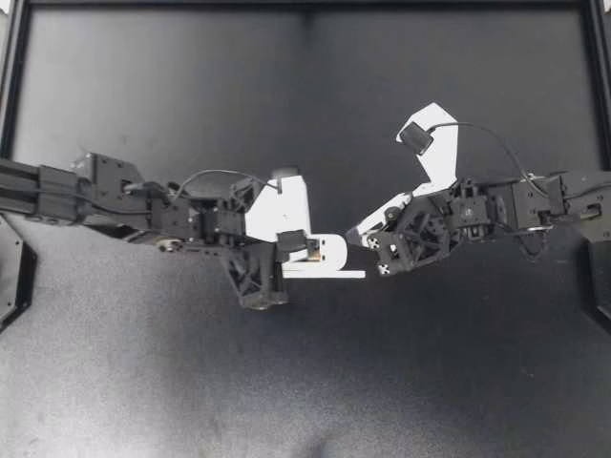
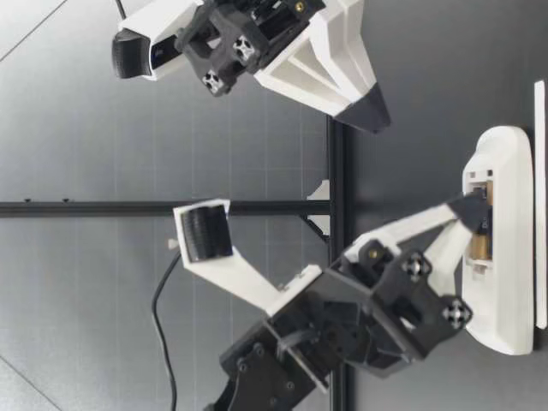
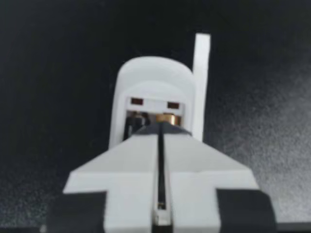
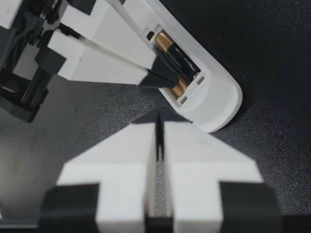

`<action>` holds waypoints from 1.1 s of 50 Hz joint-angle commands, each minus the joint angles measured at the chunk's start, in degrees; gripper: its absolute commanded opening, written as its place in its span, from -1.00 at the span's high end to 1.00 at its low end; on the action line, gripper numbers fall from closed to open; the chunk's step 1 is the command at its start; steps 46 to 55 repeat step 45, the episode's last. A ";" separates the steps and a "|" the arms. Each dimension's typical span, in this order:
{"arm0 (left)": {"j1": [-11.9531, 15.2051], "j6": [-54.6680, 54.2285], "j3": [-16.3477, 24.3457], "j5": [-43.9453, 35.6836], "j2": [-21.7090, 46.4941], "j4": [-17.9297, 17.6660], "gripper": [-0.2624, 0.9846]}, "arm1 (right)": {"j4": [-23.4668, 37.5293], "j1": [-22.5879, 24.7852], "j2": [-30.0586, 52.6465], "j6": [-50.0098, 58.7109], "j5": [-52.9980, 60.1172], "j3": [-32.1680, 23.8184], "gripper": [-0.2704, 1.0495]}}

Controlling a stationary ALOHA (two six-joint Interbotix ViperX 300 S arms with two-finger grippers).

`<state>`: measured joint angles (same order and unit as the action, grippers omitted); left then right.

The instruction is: Place the battery into the slot of the remote controller.

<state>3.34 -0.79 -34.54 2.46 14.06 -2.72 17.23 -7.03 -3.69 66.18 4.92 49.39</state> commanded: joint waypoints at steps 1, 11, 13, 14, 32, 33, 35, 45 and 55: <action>-0.18 0.00 0.26 0.44 -0.79 -0.44 0.84 | 0.18 -0.70 -1.49 -0.09 0.44 -0.79 0.74; -0.09 -0.18 -0.88 0.44 -5.63 -0.53 0.84 | 0.26 -0.70 -2.02 -1.32 0.53 -1.23 0.74; -0.09 -0.09 -1.23 0.44 -6.94 -0.53 0.84 | 0.70 -0.70 -2.11 -1.93 0.53 -1.49 0.74; -0.09 -0.09 -1.41 0.26 -7.47 -0.53 0.84 | 1.14 -0.79 -2.20 -2.20 0.53 -1.76 0.74; -0.09 0.18 -5.10 -0.09 -18.28 -0.53 0.84 | 15.29 -0.70 -4.13 -15.03 -0.35 -4.66 0.74; -0.18 0.26 -5.19 -0.18 -18.63 -0.53 0.84 | 16.00 -0.70 -4.31 -16.08 -0.44 -4.75 0.74; -0.09 0.62 -5.36 -0.09 -19.34 -0.44 0.84 | 17.14 -0.70 -4.66 -18.19 -0.44 -4.92 0.74; -0.09 0.88 -5.71 -0.18 -20.92 -0.35 0.84 | 18.54 -0.70 -6.15 -28.21 -0.09 -4.75 0.74; -0.09 0.88 -5.71 -0.18 -20.92 -0.35 0.84 | 18.54 -0.70 -6.15 -28.21 -0.09 -4.75 0.74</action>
